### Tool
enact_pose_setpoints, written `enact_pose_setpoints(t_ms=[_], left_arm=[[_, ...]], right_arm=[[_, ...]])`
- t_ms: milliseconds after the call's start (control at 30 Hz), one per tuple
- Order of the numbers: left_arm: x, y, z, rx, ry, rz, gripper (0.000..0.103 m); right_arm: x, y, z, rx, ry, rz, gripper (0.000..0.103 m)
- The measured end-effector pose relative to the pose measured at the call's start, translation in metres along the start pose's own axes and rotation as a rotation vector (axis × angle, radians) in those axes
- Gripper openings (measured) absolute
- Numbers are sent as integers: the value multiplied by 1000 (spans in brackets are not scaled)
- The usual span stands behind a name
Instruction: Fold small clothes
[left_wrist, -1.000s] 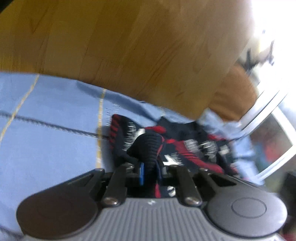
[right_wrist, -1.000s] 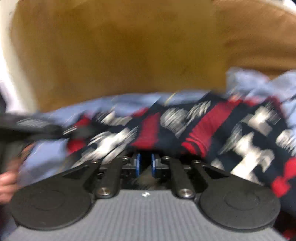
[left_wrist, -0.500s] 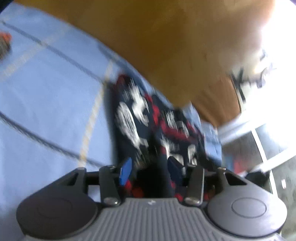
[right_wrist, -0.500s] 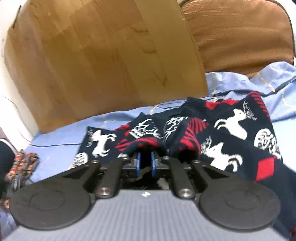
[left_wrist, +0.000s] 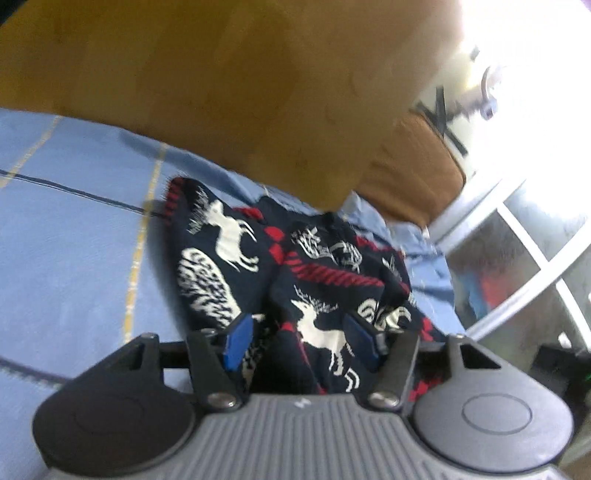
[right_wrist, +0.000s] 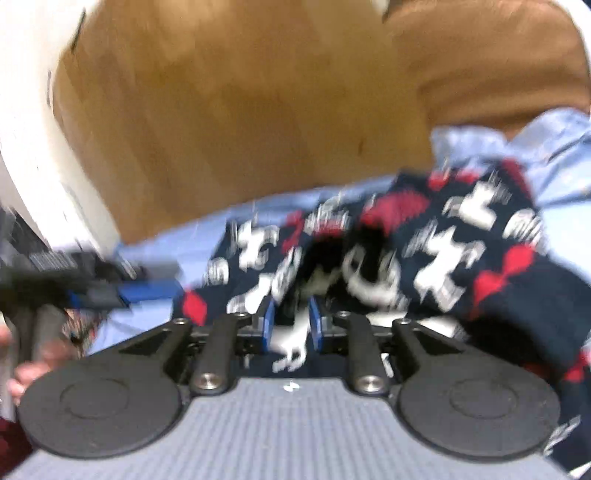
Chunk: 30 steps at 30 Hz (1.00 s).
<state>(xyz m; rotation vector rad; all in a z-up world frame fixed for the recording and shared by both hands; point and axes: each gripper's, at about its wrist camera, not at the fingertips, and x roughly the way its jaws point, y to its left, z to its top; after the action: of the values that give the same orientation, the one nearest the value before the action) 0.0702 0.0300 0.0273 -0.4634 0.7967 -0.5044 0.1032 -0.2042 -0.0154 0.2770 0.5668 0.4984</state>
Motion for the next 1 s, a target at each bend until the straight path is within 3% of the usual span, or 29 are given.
enact_pose_setpoints(t_ms=[133, 200, 267, 333, 367, 467, 567, 633, 700, 733, 800, 867, 1000], left_arm=[[19, 2, -10, 0, 62, 16, 57], [22, 1, -16, 12, 74, 37, 48], [19, -2, -20, 41, 67, 73, 40], [17, -2, -23, 51, 62, 100, 32], [16, -2, -25, 55, 59, 114, 29], [11, -3, -24, 35, 73, 114, 15], [-6, -7, -21, -21, 70, 41, 16], [-17, -9, -19, -50, 58, 33, 23], [-21, -9, -17, -55, 28, 103, 72], [-21, -9, -18, -30, 14, 153, 79], [-20, -5, -21, -21, 28, 202, 81], [-27, 4, -25, -56, 19, 201, 81], [-48, 17, -28, -124, -37, 211, 81]], right_arm=[[-11, -1, 26, 16, -102, 20, 25], [3, 0, 33, 11, -103, 28, 25], [28, -3, 30, 2, -24, 10, 25], [67, -15, 11, 26, 157, -44, 16], [66, -17, 4, 30, 106, -35, 16], [64, -13, 7, 39, 141, -36, 20], [40, -10, 2, 29, 112, -13, 21], [8, -9, -2, -3, 73, -42, 21], [-23, -18, -7, -9, 23, -105, 21], [-38, -24, -8, 3, 2, -135, 23], [-71, -37, -8, 30, -34, -201, 24], [-102, -47, -13, 39, -64, -265, 25], [-150, -58, -31, 36, -97, -330, 36]])
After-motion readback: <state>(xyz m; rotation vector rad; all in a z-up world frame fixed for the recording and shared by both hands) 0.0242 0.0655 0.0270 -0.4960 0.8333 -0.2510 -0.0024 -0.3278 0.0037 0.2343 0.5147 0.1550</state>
